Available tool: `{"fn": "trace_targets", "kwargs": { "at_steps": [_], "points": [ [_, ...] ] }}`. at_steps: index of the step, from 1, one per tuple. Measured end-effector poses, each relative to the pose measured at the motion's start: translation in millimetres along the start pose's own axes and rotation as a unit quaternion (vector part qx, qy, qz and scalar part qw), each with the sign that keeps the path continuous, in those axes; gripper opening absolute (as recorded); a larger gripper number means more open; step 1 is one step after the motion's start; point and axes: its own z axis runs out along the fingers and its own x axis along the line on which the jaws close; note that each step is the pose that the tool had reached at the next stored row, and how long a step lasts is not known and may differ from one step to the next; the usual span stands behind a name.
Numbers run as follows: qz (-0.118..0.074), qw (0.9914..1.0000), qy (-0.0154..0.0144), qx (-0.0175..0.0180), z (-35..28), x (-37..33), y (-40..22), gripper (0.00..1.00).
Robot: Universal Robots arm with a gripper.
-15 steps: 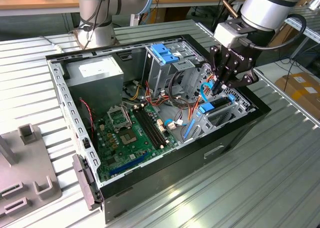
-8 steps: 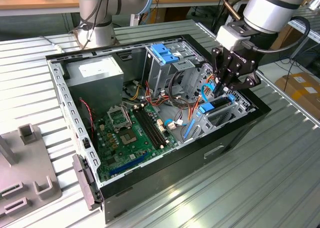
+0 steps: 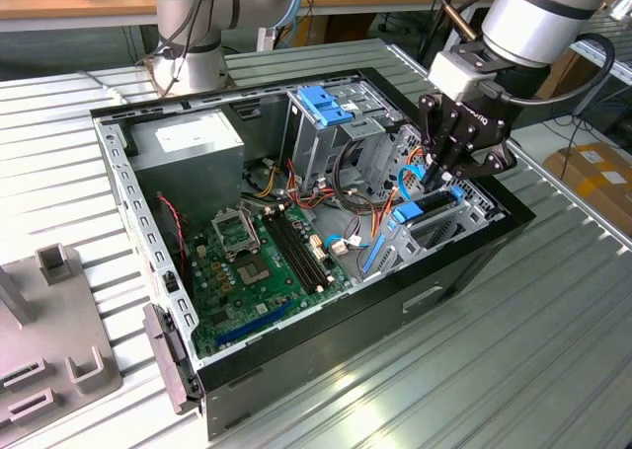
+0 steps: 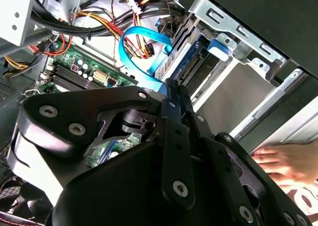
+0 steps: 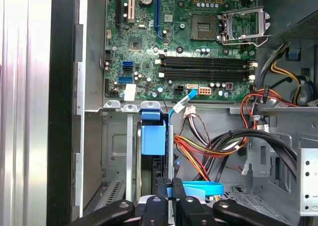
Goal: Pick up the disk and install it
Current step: 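Insert the first disk wire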
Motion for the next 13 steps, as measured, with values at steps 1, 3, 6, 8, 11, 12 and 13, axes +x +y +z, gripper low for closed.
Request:
{"fn": "trace_targets", "kwargs": {
  "at_steps": [1, 3, 6, 8, 11, 12, 13],
  "points": [
    [0.000, 1.00000, 0.0000, -0.0011, 0.0, 0.0, 0.0, 0.16],
    [0.000, 0.99998, -0.0001, -0.0063, 0.0, 0.0, 0.0, 0.16],
    [0.000, 0.99998, -0.0001, -0.0063, 0.0, 0.2, -2.0, 0.16],
    [0.000, 0.99998, 0.0000, -0.0063, -0.1, 0.1, -4.0, 0.16],
    [0.000, 0.99998, -0.0001, -0.0063, 0.0, 3.0, -3.9, 0.16],
    [0.000, 0.99998, -0.0002, -0.0063, 0.6, 5.7, -3.9, 0.16],
    [0.000, 0.99998, -0.0022, -0.0062, 2.3, 6.8, -3.9, 0.16]
  ]
}}
